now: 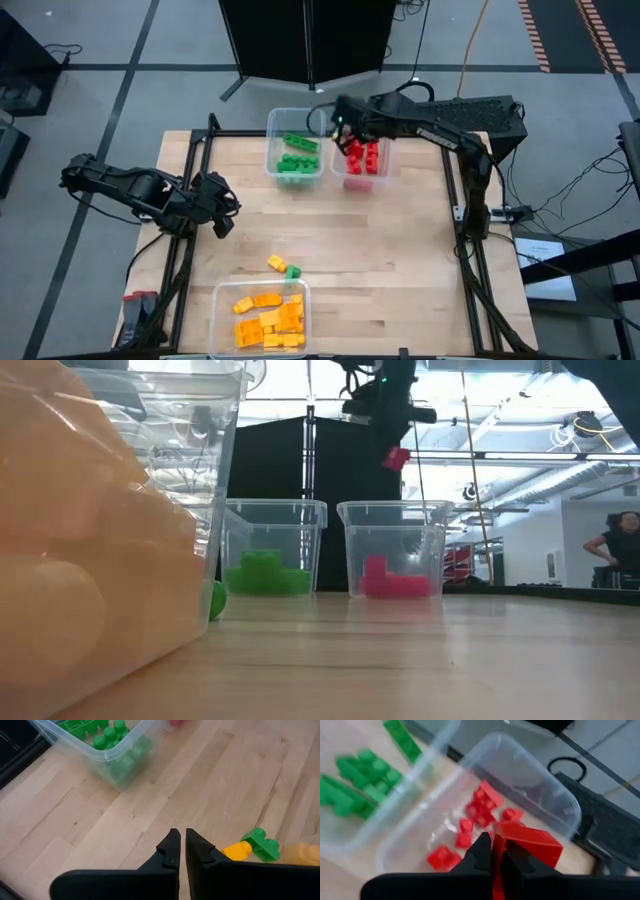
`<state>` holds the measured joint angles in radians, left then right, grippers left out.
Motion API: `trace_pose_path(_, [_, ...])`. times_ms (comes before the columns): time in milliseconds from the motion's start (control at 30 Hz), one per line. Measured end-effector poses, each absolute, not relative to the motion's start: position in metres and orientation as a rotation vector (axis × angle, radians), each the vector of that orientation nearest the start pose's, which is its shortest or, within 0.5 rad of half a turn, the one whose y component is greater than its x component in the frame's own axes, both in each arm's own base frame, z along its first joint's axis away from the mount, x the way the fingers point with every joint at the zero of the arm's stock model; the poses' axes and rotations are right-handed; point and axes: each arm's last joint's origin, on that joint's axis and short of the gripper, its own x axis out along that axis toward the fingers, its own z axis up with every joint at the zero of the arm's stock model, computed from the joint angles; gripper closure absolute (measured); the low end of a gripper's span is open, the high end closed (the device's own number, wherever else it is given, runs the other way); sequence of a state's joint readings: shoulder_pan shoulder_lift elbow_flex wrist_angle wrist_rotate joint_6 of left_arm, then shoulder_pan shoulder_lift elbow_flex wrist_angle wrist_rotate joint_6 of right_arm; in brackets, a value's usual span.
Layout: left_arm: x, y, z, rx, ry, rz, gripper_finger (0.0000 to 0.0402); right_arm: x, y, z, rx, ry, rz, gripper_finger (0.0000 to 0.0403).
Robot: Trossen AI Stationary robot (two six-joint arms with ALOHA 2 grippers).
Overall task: Sort blocks
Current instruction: Put the red game piece into the top right transparent bin, then put the green game piece into the top left transparent bin
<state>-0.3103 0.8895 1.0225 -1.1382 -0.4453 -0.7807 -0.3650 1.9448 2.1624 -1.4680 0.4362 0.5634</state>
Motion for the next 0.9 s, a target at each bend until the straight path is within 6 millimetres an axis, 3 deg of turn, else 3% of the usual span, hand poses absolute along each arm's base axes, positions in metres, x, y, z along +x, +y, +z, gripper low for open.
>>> trace_pose_path(167, [0.136, -0.031, 0.321, -0.351, 0.818, 0.470, 0.0401, 0.351, -0.166, 0.368, 0.422, 0.947, -1.008, 0.0379])
trace_pose_path(533, [0.136, -0.031, 0.321, -0.351, 0.819, 0.468, 0.0401, 0.344, -0.174, 0.366, 0.412, 1.005, -0.984, 0.0271])
trace_pose_path(633, [0.136, -0.031, 0.321, -0.351, 0.819, 0.467, 0.0401, 0.342, -0.169, 0.366, 0.415, 1.060, -0.878, 0.0235])
trace_pose_path(767, [0.136, -0.031, 0.321, -0.351, 0.820, 0.467, 0.0401, 0.345, -0.136, 0.387, 0.417, 1.011, -0.549, 0.0198])
trace_pose_path(900, [0.136, -0.031, 0.321, -0.352, 0.820, 0.466, 0.0401, 0.351, -0.071, 0.420, 0.331, 0.861, -0.100, 0.0185])
